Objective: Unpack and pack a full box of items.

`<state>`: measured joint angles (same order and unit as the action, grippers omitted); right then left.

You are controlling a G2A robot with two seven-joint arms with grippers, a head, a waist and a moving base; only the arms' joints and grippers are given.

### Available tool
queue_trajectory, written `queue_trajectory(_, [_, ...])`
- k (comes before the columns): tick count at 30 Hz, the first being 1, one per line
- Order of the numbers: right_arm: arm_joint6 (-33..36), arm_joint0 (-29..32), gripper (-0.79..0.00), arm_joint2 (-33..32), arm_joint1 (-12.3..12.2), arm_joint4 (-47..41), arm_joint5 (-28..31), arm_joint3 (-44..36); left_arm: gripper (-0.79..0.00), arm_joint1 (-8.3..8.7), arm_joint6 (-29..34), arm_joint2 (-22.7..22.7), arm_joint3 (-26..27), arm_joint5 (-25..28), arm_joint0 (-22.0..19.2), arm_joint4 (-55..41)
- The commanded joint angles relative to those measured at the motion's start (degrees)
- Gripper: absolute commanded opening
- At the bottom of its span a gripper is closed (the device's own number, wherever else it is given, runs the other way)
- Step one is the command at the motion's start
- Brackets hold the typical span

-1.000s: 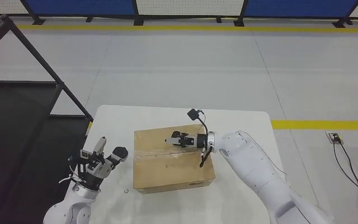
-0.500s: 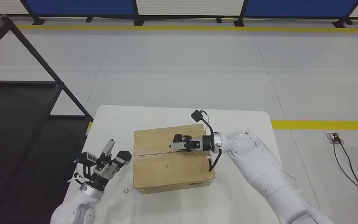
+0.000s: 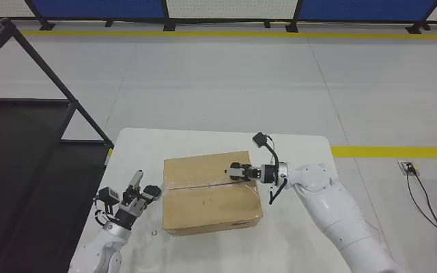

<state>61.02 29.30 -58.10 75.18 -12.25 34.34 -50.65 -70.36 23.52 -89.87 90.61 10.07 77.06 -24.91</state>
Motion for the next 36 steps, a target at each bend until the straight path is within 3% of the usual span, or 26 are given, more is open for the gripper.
queue_trajectory(1, [-1.1,1.5,0.000,-2.3,-1.0,1.1,-0.8,-1.6,0.000,-0.07,-0.3,0.6,-0.5,0.0,-0.4,0.5])
queue_trajectory(16, [-4.6,13.8,0.000,-13.7,-5.6,2.5,-5.2,-12.1,0.000,-0.44,-2.2,3.2,-2.0,-0.4,-2.2,2.0])
queue_trajectory(22, [-7.2,15.0,0.000,-14.5,-6.1,4.0,-6.9,-12.9,0.000,-0.52,-2.5,3.8,-1.9,-0.5,-2.3,2.5])
queue_trajectory(36, [-4.1,12.9,0.000,-11.4,-5.7,1.1,-6.2,-9.5,0.000,-0.67,-2.4,5.1,-1.4,-0.4,-1.4,3.6])
